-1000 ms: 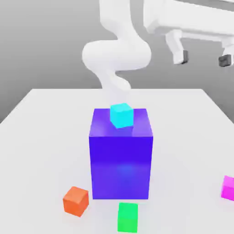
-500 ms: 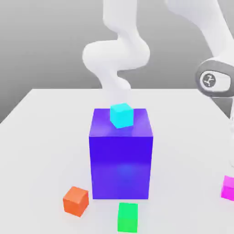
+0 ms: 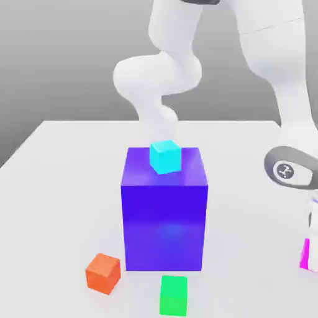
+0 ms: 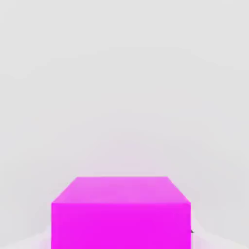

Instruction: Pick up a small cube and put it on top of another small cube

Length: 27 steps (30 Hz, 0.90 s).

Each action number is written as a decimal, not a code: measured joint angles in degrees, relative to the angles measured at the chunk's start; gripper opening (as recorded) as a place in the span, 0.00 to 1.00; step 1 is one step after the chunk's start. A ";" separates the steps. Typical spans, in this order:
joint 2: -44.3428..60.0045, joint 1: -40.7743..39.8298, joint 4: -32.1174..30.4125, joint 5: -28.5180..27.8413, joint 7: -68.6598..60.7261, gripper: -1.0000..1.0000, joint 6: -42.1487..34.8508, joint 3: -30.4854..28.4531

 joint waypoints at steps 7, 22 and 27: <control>-4.82 -5.30 1.52 3.65 -9.39 0.00 -8.26 2.22; -3.86 -16.97 7.90 1.95 -38.80 0.00 -17.37 0.51; -4.62 -21.05 9.02 1.81 -49.19 0.00 -19.32 0.75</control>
